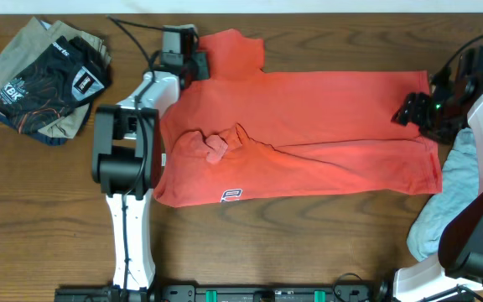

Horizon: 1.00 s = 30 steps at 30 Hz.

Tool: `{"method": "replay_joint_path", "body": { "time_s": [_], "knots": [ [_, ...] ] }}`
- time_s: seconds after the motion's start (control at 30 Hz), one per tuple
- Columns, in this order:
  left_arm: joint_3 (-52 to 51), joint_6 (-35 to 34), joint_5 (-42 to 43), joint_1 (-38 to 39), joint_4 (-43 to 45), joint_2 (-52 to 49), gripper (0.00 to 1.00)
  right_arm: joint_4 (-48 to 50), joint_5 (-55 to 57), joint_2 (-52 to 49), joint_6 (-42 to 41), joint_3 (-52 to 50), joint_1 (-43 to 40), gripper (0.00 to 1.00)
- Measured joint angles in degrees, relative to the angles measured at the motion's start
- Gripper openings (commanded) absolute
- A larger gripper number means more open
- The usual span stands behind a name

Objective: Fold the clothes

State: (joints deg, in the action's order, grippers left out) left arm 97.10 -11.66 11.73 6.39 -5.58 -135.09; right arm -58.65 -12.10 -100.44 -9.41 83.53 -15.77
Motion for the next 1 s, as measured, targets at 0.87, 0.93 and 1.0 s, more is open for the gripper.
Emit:
{"method": "replay_joint_path", "body": {
  "time_s": [0.87, 0.93, 1.0],
  "knots": [
    [0.02, -2.14, 4.26, -0.76, -22.1, 5.64, 0.06, 61.61, 7.65, -28.63, -0.87, 0.0, 0.0, 0.81],
    [0.02, -2.14, 4.26, -0.76, -22.14, 5.64, 0.06, 64.61, 8.07, -30.32, -0.9, 0.02, 0.0, 0.81],
    [0.02, -2.14, 4.31, -0.76, -22.14, 5.64, 0.06, 67.47, 8.55, -31.71, -0.79, 0.17, 0.0, 0.78]
  ]
}}
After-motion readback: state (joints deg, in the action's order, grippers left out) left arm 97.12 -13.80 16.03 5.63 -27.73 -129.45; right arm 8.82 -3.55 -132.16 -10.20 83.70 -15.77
